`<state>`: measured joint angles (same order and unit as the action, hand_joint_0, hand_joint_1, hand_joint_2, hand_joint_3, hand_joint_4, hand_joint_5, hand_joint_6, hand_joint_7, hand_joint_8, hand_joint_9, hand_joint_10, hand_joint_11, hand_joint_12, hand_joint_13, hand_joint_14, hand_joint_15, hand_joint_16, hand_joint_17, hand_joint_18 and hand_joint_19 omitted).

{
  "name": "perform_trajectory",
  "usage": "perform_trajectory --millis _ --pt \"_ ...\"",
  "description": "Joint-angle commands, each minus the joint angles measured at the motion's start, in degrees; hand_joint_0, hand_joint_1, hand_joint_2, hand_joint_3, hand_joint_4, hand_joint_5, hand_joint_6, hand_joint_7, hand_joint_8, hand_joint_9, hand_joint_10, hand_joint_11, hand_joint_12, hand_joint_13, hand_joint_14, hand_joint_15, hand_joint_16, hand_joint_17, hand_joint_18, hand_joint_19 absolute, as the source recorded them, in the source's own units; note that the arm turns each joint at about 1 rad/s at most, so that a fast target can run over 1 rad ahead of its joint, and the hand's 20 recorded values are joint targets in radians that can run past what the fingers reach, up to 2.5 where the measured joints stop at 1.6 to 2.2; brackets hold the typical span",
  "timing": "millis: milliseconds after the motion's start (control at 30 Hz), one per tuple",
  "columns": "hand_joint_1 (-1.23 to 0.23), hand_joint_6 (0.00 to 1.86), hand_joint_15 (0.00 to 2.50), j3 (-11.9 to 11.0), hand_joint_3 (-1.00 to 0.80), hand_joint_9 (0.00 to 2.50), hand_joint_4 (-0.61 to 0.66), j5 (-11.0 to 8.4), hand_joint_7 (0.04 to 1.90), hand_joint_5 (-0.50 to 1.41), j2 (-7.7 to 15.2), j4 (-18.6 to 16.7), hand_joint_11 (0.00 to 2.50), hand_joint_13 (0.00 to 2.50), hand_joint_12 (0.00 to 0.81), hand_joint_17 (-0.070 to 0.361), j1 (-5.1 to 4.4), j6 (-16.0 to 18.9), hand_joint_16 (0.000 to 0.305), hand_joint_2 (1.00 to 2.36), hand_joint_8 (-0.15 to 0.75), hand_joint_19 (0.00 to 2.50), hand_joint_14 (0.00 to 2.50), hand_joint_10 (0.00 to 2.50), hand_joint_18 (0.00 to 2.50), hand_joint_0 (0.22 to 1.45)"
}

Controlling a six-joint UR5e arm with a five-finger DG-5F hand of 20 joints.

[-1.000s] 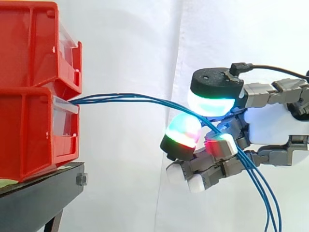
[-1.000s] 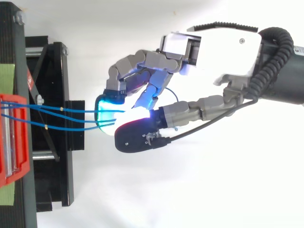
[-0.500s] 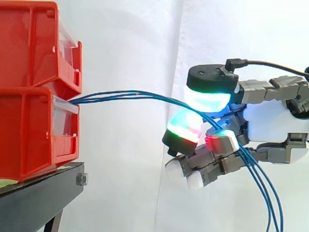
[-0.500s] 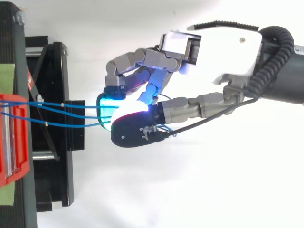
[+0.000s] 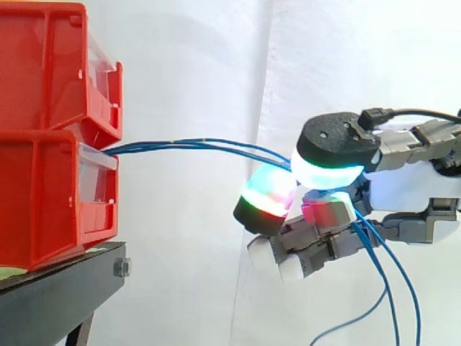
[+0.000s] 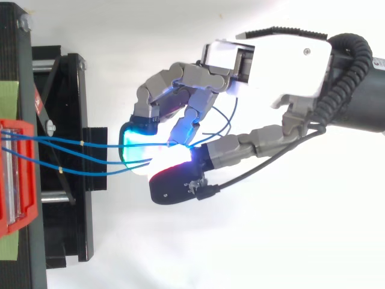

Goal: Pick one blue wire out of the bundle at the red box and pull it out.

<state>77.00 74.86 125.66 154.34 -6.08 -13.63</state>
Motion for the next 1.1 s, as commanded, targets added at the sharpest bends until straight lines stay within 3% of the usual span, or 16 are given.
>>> perform_trajectory --millis 0,233,333,400,567,667,833,967,1067 --pt "-0.93 0.8 0.41 0.0 -0.25 1.09 0.24 0.02 0.84 -0.13 -0.06 0.0 1.01 0.54 0.371 0.127 0.01 -0.08 0.057 1.02 0.259 0.53 0.02 0.03 0.43 0.62" --pt "-0.99 0.76 0.38 0.0 -0.36 1.01 0.24 -0.24 0.87 -0.13 -0.06 -0.09 0.97 0.49 0.369 0.127 0.01 -0.08 0.057 1.01 0.251 0.49 0.02 0.03 0.4 0.66" --pt "-0.82 0.64 0.39 -0.09 -0.32 1.04 0.26 -0.24 1.06 -0.1 0.02 -0.18 0.89 0.5 0.372 0.129 0.01 -0.08 0.057 1.01 0.254 0.55 0.02 0.03 0.39 0.57" --pt "-0.63 0.5 0.39 0.0 -0.31 1.08 0.26 -0.24 1.33 -0.05 -0.06 -0.26 0.79 0.52 0.371 0.132 0.01 -0.08 0.059 1.01 0.248 0.58 0.02 0.03 0.38 0.54" --pt "-0.49 0.5 0.4 0.0 -0.32 1.13 0.26 -0.24 1.31 -0.04 0.02 -0.26 0.75 0.55 0.366 0.13 0.01 -0.08 0.058 1.01 0.238 0.6 0.02 0.03 0.38 0.56" --pt "-0.55 0.5 0.4 0.0 -0.27 1.14 0.21 -0.24 1.35 -0.04 0.02 -0.26 0.81 0.56 0.368 0.127 0.01 -0.08 0.057 1.01 0.246 0.6 0.02 0.03 0.4 0.58" --pt "-0.76 0.69 0.41 -0.09 -0.2 1.16 0.24 -0.06 0.95 -0.1 0.02 -0.18 0.96 0.6 0.394 0.136 0.01 -0.08 0.06 1.01 0.281 0.57 0.02 0.03 0.46 0.59" --pt "-0.83 0.81 0.42 -0.09 -0.1 1.2 0.2 0.02 0.8 -0.14 0.02 -0.18 1.1 0.61 0.403 0.138 0.01 -0.08 0.062 1.02 0.289 0.56 0.02 0.03 0.48 0.61" --pt "-0.84 0.83 0.42 0.0 -0.08 1.19 0.17 -0.06 0.78 -0.14 0.02 -0.26 1.11 0.6 0.401 0.138 0.01 -0.08 0.061 1.02 0.287 0.55 0.02 0.03 0.48 0.62"
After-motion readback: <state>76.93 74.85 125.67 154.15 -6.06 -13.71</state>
